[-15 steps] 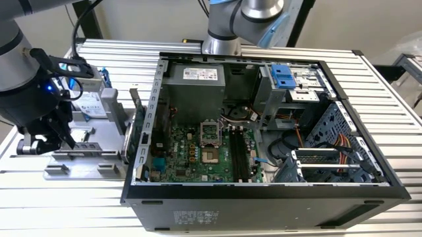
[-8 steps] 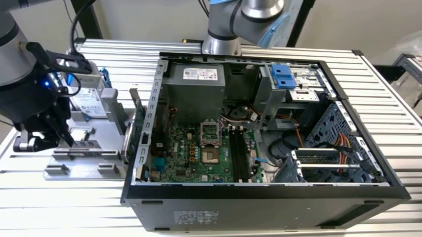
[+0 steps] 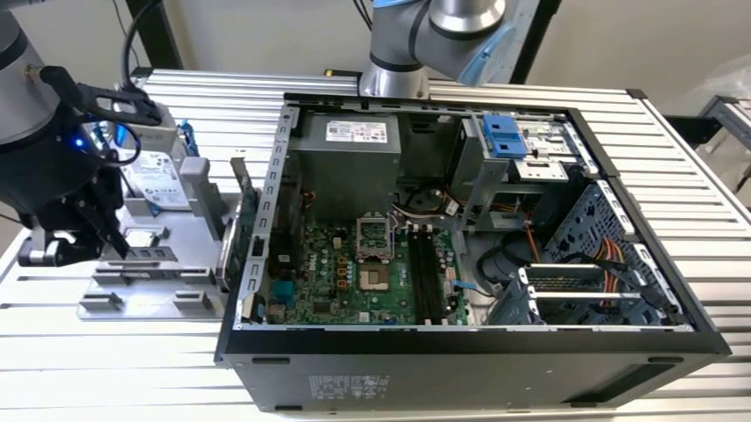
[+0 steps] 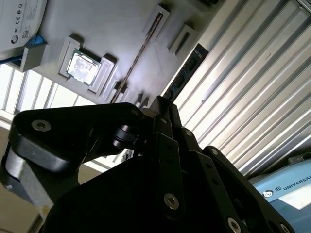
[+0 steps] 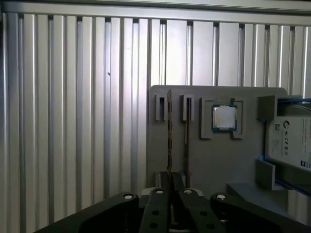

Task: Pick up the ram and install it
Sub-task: 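Pick up the ram and move it above insertion slot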

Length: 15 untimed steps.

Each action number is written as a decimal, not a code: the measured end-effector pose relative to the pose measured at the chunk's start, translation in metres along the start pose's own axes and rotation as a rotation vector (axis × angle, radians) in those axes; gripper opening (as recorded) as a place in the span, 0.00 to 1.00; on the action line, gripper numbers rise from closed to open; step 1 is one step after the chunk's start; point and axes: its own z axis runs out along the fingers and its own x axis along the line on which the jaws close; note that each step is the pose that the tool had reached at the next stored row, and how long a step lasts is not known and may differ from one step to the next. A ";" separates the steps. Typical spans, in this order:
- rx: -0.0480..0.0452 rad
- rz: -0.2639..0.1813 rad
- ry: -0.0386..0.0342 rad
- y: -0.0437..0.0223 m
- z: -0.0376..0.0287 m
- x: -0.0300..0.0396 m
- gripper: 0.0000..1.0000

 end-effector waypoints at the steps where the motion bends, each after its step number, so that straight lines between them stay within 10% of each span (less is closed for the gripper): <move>1: -0.0001 0.000 0.0001 0.0000 -0.0007 0.0000 0.00; 15: -0.0001 0.000 0.0000 0.0003 -0.0094 -0.0006 0.00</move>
